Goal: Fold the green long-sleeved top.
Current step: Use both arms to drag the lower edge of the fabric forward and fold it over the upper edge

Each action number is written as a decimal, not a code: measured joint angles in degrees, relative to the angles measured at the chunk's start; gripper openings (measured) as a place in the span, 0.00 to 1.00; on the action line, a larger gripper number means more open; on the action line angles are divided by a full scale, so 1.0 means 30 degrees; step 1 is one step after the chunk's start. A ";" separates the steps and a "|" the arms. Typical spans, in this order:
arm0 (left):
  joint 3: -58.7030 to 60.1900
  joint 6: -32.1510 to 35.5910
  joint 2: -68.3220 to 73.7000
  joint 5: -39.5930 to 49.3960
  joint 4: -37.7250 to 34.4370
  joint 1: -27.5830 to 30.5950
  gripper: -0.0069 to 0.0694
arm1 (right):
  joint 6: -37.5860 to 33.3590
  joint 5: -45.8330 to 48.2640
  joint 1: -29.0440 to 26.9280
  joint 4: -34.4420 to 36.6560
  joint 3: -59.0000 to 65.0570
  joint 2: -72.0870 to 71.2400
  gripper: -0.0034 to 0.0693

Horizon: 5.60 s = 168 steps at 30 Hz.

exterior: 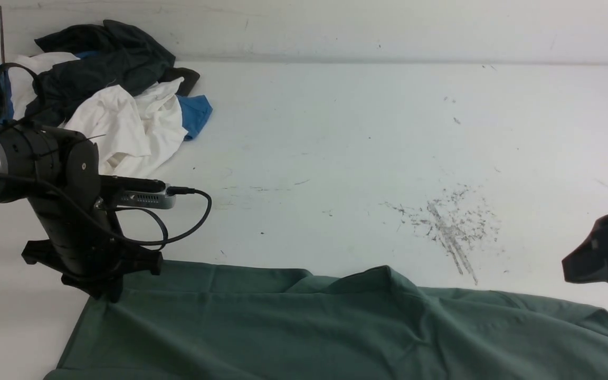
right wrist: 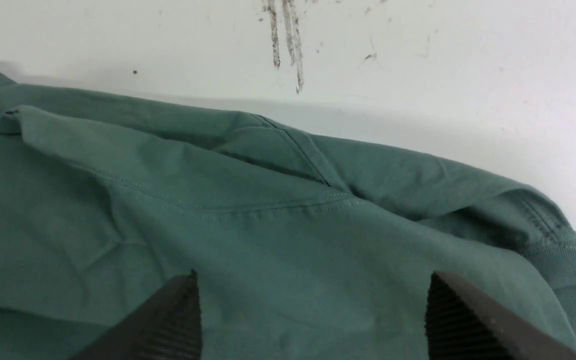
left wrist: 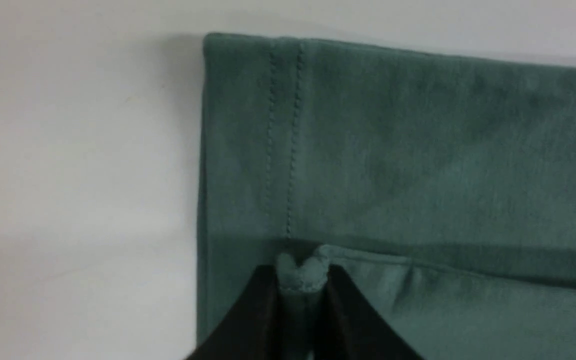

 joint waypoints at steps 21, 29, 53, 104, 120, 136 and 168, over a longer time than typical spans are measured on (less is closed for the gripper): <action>0.0000 -0.0429 -0.4729 -0.0597 -0.0154 -0.0003 0.12 | -0.0331 -0.0822 0.6348 -0.1199 -0.1191 0.3226 0.81; 0.0000 -0.0565 -0.4729 -0.0363 -0.0215 -0.0003 0.12 | 0.0609 -0.4350 0.9158 -0.2781 -0.1191 0.7628 0.81; -0.3381 -0.1694 -0.5206 0.2029 -0.0218 -0.0003 0.12 | -0.1083 -0.1087 0.9255 -0.2296 -0.6268 0.9122 0.05; -0.6143 -0.8475 0.0339 0.1796 0.8151 0.0726 0.32 | 0.1964 0.2402 0.6311 -0.9125 -0.9114 1.0355 0.55; -0.6787 -0.7020 0.0694 0.3415 0.7809 0.0764 0.41 | -0.2149 0.2996 0.3026 -0.2475 -0.9114 1.1237 0.55; -0.7442 0.0222 0.0577 0.6957 0.0376 0.0745 0.29 | -0.2810 0.2912 0.3042 -0.2402 -0.9114 1.4671 0.67; -0.7500 0.2551 0.0540 0.7375 -0.2504 0.0745 0.09 | -0.2760 0.3321 0.2438 -0.3526 -0.9749 1.2537 0.04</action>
